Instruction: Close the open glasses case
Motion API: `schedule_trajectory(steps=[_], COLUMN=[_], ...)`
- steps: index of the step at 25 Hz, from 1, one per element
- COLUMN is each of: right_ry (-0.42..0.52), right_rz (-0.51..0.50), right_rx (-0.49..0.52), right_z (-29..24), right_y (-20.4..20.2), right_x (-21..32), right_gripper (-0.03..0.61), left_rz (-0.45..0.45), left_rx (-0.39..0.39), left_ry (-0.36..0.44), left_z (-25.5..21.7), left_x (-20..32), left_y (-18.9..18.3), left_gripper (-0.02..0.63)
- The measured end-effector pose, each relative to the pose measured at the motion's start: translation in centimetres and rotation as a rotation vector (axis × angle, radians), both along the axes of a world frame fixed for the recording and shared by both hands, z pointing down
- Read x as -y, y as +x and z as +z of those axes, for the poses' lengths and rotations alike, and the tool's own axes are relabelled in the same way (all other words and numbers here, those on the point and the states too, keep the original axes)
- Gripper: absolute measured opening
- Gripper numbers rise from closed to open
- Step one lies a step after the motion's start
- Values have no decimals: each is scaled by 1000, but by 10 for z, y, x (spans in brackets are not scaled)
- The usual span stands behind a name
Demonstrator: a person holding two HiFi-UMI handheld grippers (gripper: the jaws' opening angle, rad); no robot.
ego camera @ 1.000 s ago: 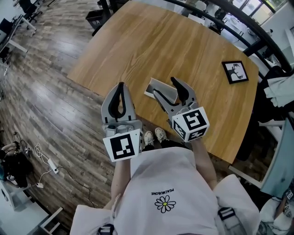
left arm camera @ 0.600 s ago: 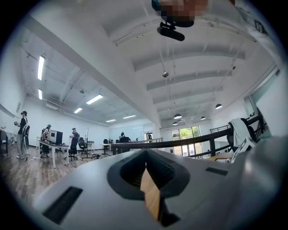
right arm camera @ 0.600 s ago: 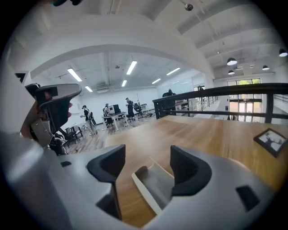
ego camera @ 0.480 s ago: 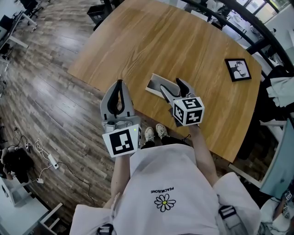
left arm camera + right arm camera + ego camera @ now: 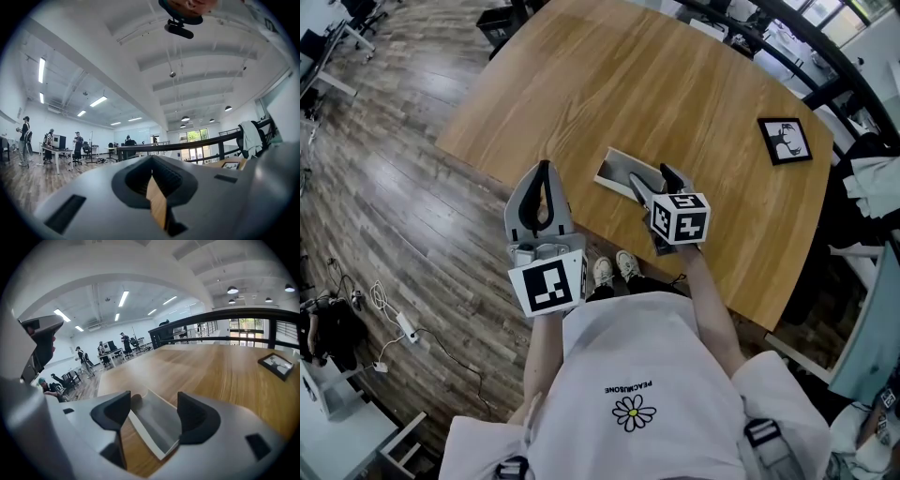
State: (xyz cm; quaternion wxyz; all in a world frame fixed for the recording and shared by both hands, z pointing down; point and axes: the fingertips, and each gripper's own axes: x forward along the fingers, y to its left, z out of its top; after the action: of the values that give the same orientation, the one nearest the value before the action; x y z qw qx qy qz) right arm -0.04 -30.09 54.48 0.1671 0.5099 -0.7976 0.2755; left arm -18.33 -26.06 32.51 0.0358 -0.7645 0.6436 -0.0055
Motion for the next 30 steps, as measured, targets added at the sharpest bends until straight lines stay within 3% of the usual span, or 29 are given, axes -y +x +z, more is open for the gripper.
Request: schedule_trajectory(steps=[20, 26, 30], right_ry=[-26, -47, -72], right_rz=[-14, -47, -74], right_rx=[-5, -4, -5], right_z=[8, 13, 21], right_y=[-4, -13, -19], right_x=[-19, -33, -46], right_gripper=[296, 296, 296], left_rz=[-4, 5, 14], left_rx=[6, -25, -36], left_ry=[-29, -35, -2], left_z=[13, 13, 7], left_x=[-4, -3, -3], left_y=[3, 8, 11], left_gripper=[17, 17, 17])
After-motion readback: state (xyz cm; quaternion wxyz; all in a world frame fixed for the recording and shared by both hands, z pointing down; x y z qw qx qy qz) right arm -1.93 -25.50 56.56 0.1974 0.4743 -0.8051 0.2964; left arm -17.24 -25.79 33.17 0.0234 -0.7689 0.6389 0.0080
